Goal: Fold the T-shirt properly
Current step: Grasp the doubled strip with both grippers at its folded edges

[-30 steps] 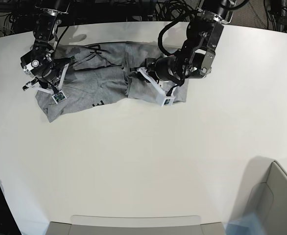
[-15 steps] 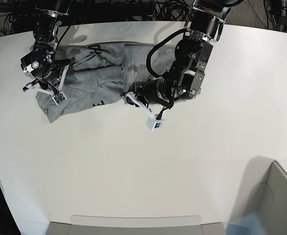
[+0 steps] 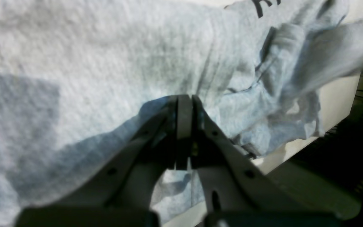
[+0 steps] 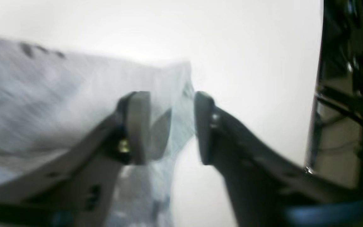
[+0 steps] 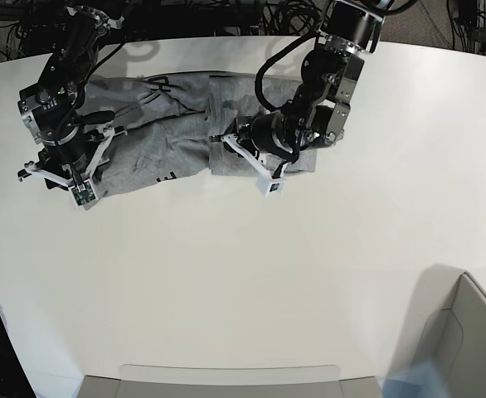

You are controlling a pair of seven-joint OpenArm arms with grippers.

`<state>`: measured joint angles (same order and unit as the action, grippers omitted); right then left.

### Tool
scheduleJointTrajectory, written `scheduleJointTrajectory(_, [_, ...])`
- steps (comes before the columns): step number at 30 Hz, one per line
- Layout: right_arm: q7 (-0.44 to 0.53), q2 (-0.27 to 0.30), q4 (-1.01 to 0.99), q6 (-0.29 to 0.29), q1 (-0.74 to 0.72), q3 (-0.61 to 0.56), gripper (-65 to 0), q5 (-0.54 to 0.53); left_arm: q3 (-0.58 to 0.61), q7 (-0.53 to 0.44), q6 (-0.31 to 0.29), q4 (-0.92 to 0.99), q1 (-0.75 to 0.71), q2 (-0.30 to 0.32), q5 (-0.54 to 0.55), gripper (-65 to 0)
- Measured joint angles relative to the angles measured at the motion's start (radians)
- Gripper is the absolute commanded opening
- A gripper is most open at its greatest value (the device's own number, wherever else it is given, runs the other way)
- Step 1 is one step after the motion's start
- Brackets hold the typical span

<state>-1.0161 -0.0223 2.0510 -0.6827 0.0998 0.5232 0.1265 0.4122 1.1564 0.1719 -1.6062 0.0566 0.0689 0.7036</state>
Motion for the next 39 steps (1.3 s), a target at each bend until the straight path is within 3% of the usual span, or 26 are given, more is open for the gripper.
scheduleJointTrajectory(4, [-0.233,0.000,-0.008,0.000,-0.063,0.203,-37.2,-0.109,0.000,-0.001,0.001,-0.001,-0.014,0.000,0.000,-65.0])
scheduleJointTrajectory(7, [-0.394,0.055,-0.051,0.000,-0.141,0.332,-38.0,-0.153,0.001,-0.006,0.000,-0.001,-0.022,0.015,0.002,-65.0])
scheduleJointTrajectory(12, [-0.376,0.143,-0.209,0.000,-0.195,0.348,-38.0,-0.180,0.001,-0.006,0.000,-0.001,-0.032,0.028,0.003,-65.0])
scheduleJointTrajectory(22, [-0.383,0.153,-0.502,0.000,-0.197,0.347,-38.1,-0.187,0.001,-0.007,0.000,-0.001,-0.035,0.028,0.003,-65.0])
scheduleJointTrajectory(31, [-0.387,0.230,-0.529,0.000,-0.127,0.341,-38.1,-0.557,0.001,-0.014,-0.001,-0.003,-0.053,0.028,0.003,-65.0])
scheduleJointTrajectory(39, [-0.351,0.235,-0.663,0.000,-0.124,0.347,-38.1,-0.603,0.005,-0.018,-0.003,-0.003,-0.053,0.042,0.007,-65.0])
